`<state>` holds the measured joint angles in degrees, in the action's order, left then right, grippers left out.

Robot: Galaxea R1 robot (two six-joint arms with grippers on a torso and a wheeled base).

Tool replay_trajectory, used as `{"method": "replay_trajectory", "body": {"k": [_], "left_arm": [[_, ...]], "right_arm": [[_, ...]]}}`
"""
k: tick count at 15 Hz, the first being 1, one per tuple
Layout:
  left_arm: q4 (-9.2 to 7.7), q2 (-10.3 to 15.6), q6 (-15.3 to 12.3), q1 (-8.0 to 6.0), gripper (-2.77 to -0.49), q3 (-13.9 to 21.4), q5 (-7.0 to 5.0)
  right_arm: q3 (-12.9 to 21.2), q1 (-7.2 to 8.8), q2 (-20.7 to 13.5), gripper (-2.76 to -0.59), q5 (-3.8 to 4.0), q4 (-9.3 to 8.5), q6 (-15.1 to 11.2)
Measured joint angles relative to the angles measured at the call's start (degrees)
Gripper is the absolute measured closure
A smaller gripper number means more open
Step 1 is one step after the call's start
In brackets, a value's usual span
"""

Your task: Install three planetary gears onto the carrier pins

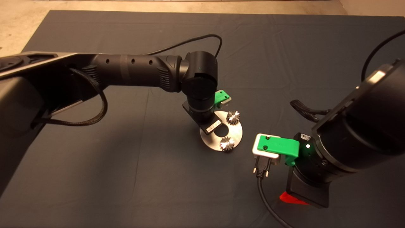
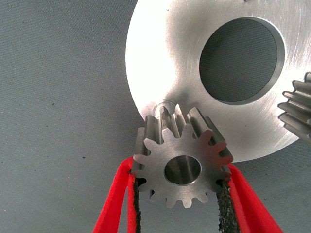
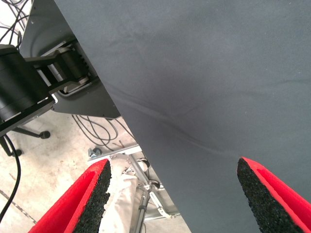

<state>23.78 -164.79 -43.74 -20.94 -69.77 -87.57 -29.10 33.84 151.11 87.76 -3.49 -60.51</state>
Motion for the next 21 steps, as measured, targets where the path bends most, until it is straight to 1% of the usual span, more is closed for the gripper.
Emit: {"method": "replay_trajectory", "body": {"k": [4, 7, 8, 9, 10, 11, 21], "left_arm": [[0.00, -0.1, 0.6, 0.00, -0.75, -0.4, 0.06], [0.06, -0.6, 1.4, -0.17, -0.75, -1.8, 0.16], [0.20, -0.6, 1.7, 0.17, -0.75, -2.9, 0.62], [0.39, -0.7, 1.8, 0.79, -0.75, -3.7, 0.94], [0.52, -0.8, 2.0, 1.13, -0.75, -4.0, 1.06], [0.52, -0.8, 2.1, 1.10, -0.75, -4.1, 1.21], [0.52, -0.8, 2.1, 1.10, -0.75, -4.1, 1.12]], "right_arm": [[0.0, 0.00, 0.0, -1.91, 0.00, -0.01, 0.0], [0.0, 0.00, 0.0, -1.91, 0.02, -0.01, 0.0], [0.0, 0.00, 0.0, -1.91, 0.00, -0.01, 0.0], [0.0, 0.00, 0.0, -1.91, 0.02, 0.01, 0.0], [0.0, 0.00, 0.0, -1.91, 0.06, -0.01, 0.0], [0.0, 0.00, 0.0, -1.91, 0.06, 0.01, 0.0], [0.0, 0.00, 0.0, -1.91, 0.09, -0.01, 0.0]]}}
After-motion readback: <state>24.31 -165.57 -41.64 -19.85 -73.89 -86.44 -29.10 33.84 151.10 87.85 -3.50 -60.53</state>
